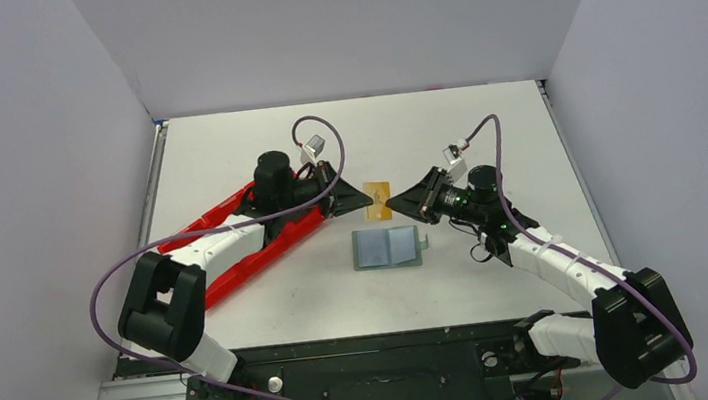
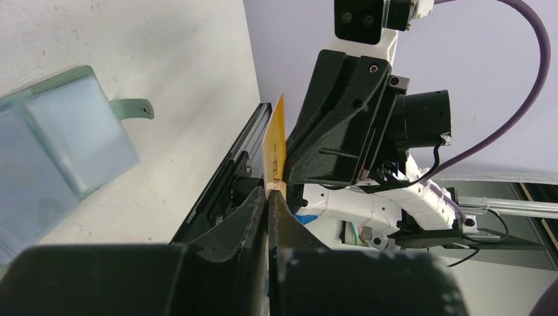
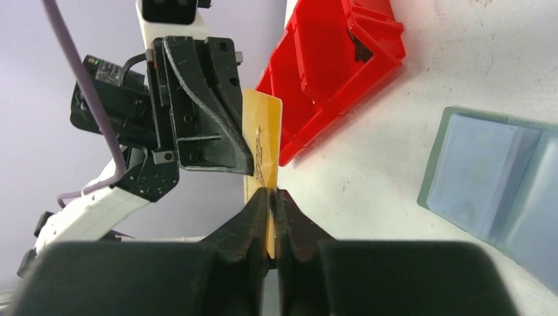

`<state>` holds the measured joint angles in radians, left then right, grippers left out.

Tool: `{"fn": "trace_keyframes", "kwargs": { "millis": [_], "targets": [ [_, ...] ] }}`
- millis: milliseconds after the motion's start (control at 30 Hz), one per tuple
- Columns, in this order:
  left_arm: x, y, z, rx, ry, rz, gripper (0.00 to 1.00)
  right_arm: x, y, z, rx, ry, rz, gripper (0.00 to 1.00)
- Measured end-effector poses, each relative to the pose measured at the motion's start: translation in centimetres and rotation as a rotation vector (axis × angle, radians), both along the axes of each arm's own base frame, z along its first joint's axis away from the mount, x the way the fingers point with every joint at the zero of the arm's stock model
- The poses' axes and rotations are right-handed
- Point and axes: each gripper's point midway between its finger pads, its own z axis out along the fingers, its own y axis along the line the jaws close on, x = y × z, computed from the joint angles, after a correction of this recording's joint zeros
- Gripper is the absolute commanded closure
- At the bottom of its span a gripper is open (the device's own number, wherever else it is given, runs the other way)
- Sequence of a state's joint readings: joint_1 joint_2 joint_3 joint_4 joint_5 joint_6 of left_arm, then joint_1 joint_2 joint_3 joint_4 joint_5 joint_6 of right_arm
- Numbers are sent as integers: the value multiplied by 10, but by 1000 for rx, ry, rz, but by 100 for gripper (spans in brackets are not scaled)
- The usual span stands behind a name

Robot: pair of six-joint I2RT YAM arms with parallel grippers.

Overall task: Take the credit cards out of the card holder
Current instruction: Place the credit card in the storage box.

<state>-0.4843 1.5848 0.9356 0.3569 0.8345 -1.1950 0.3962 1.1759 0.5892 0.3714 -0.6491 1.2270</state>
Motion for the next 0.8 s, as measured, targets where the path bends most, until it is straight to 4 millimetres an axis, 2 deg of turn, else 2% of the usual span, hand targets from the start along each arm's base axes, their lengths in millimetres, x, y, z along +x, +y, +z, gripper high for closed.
{"fn": "trace_keyframes", "kwargs": {
  "millis": [33,67,133,200,367,500,633,800],
  "targets": [
    [0,0,0,-1,-3,-1,100,0,0,-2,-6,5,-1,66],
    [0,0,0,-1,-4,-2,100,-1,-1,-4,-11,13,-2,45],
    [-3,-2,-2,7,-2,-9,100,-2,0,-8,-36,15,4,27],
    [-5,-2,-6,23,1,-12,100,-1,-3,-12,-75,13,-2,20],
    [-3,3,-24,95,22,19,100,3,-15,-13,-187,-16,-47,17],
    [0,20,-35,190,29,84,100,5,-26,-14,-267,-38,-90,17],
    [7,60,-30,305,-6,216,100,4,-35,-29,-337,-16,-108,17],
    [22,137,-22,462,-44,448,100,2,-42,-40,-393,-3,-113,17]
  ]
}}
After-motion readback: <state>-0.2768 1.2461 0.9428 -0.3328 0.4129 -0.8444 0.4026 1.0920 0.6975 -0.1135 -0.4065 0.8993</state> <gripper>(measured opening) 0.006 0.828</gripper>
